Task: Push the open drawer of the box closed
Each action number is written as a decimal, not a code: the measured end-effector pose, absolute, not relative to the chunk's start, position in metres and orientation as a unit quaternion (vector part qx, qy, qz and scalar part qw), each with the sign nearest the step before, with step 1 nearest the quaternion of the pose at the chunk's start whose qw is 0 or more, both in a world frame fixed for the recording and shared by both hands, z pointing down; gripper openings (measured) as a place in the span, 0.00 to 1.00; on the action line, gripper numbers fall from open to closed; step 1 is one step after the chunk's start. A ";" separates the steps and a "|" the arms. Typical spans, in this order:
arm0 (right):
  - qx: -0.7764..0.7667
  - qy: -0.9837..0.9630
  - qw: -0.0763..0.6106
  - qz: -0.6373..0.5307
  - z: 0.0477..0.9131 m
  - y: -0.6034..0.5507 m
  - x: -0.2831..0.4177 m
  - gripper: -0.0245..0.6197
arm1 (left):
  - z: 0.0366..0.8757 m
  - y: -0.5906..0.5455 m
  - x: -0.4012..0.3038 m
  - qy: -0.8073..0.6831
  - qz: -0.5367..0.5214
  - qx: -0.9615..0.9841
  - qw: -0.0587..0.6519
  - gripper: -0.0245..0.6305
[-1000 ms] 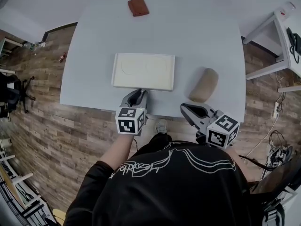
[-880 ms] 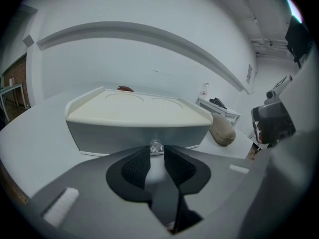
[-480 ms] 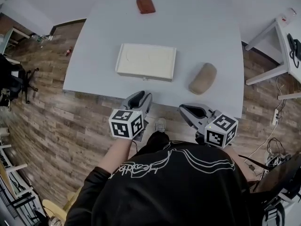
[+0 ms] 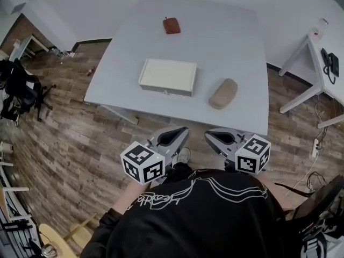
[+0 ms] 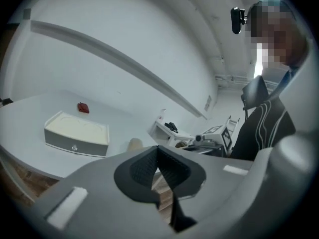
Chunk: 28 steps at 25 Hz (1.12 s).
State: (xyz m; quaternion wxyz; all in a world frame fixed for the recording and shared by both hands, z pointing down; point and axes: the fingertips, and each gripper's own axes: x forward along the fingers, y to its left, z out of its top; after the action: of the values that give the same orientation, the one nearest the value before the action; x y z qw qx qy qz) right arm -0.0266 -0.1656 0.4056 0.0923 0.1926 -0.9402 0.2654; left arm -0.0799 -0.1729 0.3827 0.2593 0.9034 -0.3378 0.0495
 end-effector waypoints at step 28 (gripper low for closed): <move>0.202 -0.944 0.121 0.230 0.413 -0.133 0.009 0.05 | 0.408 -0.145 -0.026 -0.300 0.081 0.911 0.271 0.05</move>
State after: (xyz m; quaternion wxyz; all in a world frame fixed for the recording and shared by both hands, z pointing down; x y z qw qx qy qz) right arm 0.0093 -0.1325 0.4126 0.1208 0.2019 -0.9442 0.2303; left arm -0.0257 -0.1450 0.4083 0.2710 0.9111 -0.2999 0.0807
